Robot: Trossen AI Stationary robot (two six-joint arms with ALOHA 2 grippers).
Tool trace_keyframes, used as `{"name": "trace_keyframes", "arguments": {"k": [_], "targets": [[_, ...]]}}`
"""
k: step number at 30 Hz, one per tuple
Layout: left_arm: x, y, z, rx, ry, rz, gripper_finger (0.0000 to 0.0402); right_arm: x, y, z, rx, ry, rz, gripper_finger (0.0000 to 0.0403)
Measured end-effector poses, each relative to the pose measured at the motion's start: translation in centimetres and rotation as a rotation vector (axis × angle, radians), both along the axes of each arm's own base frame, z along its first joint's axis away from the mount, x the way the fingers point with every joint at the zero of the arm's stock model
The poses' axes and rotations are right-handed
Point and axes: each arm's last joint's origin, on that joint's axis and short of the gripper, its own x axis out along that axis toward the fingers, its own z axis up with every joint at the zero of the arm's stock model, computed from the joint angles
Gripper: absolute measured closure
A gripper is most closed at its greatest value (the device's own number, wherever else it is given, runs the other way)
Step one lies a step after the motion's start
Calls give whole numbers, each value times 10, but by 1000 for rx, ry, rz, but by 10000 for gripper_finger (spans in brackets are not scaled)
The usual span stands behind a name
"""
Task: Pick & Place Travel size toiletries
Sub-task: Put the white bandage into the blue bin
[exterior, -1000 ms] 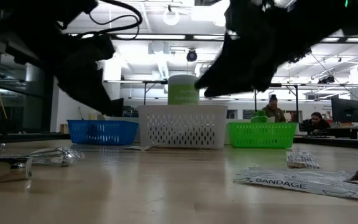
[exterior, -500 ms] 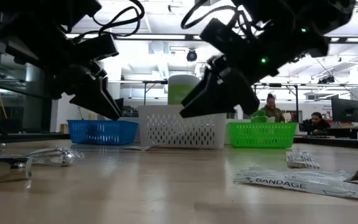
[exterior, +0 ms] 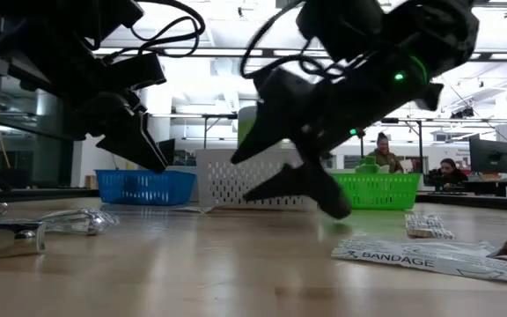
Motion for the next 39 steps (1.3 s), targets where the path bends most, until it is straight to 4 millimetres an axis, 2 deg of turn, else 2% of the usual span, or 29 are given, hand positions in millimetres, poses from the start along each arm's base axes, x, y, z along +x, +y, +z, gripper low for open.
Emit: {"name": "trace_keyframes", "arguments": {"k": [3,7,12,15,20,25,29,39], "targets": [[0,0,0,-17,-2,5,270,11,-2,-1,-56,12,8,158],[0,0,-1,-32,2,2,270,20,-8,3,-40,33,14,158],[-1,-1,-1,-55,12,-17,270,33,-18,12,13,171,-20,158],[-1,-1,-2,-57,20,-20,270,36,-22,17,66,230,-5,161],[-1,-2,-2,-66,28,-29,270,39,-22,20,9,257,65,184],[-2,-2,-2,-75,35,-37,270,39,-23,10,-47,308,114,206],[-2,-2,-3,-88,38,-49,270,41,-27,5,-90,315,90,218],[-2,-3,-3,-101,46,-63,270,56,-36,12,-38,356,124,227]]}}
